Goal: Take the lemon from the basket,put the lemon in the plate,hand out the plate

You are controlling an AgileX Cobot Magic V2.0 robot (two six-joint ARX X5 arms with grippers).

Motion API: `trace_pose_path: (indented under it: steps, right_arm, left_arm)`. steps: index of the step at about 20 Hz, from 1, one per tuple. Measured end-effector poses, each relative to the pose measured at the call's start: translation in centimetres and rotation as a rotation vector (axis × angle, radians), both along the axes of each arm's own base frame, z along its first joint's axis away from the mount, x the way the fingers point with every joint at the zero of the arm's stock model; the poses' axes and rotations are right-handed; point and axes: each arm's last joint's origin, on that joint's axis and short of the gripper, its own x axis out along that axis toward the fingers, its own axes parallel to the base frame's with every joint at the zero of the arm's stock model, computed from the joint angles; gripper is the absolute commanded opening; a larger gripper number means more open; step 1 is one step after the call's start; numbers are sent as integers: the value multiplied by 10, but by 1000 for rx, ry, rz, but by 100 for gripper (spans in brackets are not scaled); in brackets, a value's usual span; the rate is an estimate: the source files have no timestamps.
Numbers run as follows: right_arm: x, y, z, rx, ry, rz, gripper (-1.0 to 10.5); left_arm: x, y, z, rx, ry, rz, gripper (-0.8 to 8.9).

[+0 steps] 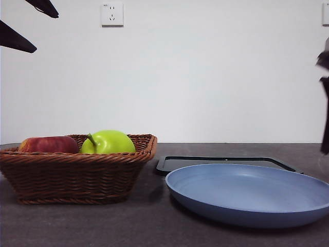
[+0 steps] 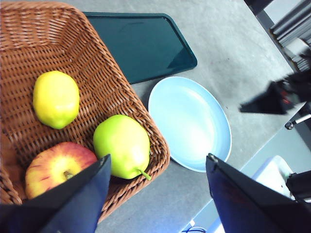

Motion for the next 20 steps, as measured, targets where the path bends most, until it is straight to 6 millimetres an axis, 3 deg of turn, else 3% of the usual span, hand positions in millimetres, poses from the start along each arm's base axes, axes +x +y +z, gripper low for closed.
trace_pose_path:
  steps: [5, 9, 13, 20]
  right_arm:
    - [23, 5, -28, 34, 67, -15, 271]
    - [30, 12, -42, 56, 112, -7, 162]
    - [32, 13, -43, 58, 105, -17, 2]
    - [29, 12, -35, 60, 77, -23, 3]
  left_arm:
    - [0, 0, 0, 3, 1, 5, 341]
    - [0, 0, 0, 3, 1, 5, 341]
    - [0, 0, 0, 3, 1, 5, 341]
    - [2, 1, 0, 28, 5, 80, 341]
